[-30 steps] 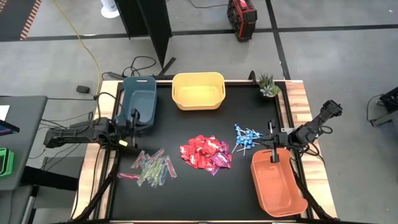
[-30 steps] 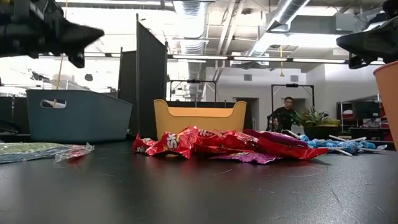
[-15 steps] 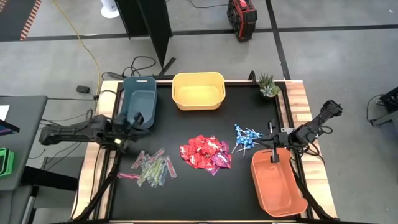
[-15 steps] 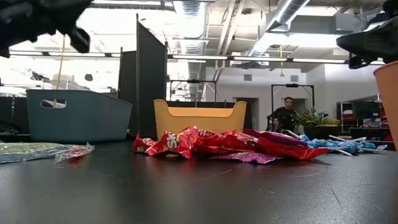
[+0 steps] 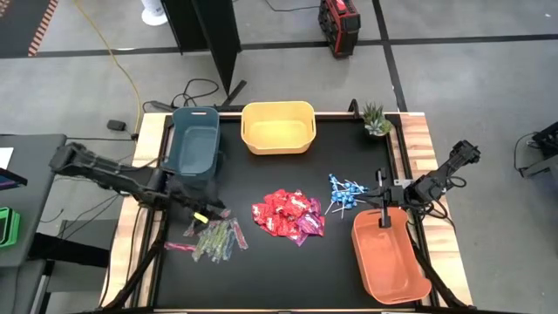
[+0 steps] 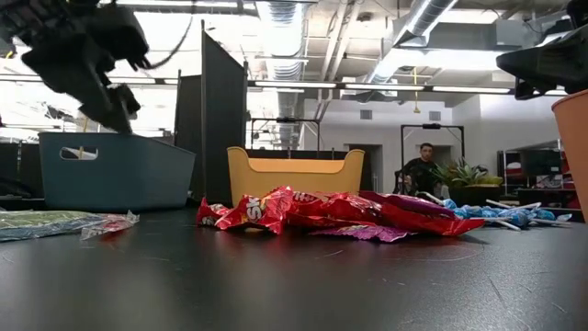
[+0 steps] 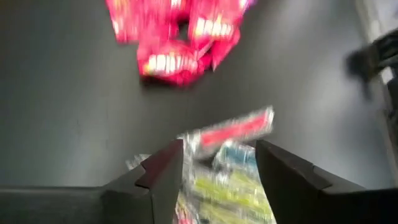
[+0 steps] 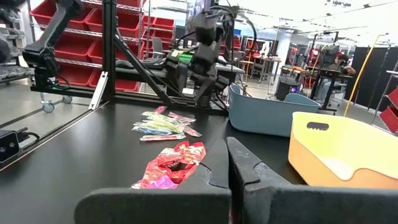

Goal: Sort candy
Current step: Put the red gummy into the blue bin

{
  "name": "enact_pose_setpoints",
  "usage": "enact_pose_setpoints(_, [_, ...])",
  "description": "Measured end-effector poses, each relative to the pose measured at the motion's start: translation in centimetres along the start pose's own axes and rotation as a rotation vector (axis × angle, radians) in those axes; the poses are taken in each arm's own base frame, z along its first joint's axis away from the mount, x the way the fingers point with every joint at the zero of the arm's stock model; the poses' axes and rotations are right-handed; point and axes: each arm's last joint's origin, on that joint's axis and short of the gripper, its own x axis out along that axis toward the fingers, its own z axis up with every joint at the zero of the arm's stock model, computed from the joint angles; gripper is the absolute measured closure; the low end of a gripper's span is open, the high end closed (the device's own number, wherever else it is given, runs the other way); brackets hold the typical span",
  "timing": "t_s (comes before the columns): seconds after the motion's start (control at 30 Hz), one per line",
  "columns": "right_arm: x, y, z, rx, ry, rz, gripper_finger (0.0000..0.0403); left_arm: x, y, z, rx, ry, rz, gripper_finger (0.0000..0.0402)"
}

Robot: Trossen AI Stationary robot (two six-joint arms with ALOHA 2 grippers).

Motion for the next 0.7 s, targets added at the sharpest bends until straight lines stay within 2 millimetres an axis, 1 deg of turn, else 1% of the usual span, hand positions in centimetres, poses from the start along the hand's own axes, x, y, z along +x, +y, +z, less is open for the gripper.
enact_pose_setpoints(0.13, [0.0, 0.0, 0.0, -0.009, -0.003, 0.0, 0.04, 1.6, -2.4, 1.4, 0.009, 0.135, 0.004, 0.0199])
enact_pose_setpoints(0.27, [0.0, 0.0, 0.1, -0.016, -0.005, -0.001, 0.04, 3.8, -3.8, 1.3, 0.013, 0.337, 0.1, 0.0199])
enact_pose_setpoints(0.43, [0.0, 0.0, 0.2, -0.006, -0.017, -0.003, 0.04, 6.5, -3.7, 0.4, -0.057, 0.508, 0.304, 0.0199])
enact_pose_setpoints(0.57, [0.0, -0.1, 0.3, -0.001, -0.024, -0.005, 0.04, 7.9, -3.3, -0.3, -0.119, 0.532, 0.426, 0.0199])
enact_pose_setpoints(0.7, [0.0, -0.1, 0.3, 0.003, -0.028, -0.006, 0.04, 8.8, -3.1, -0.8, -0.162, 0.553, 0.463, 0.0199])
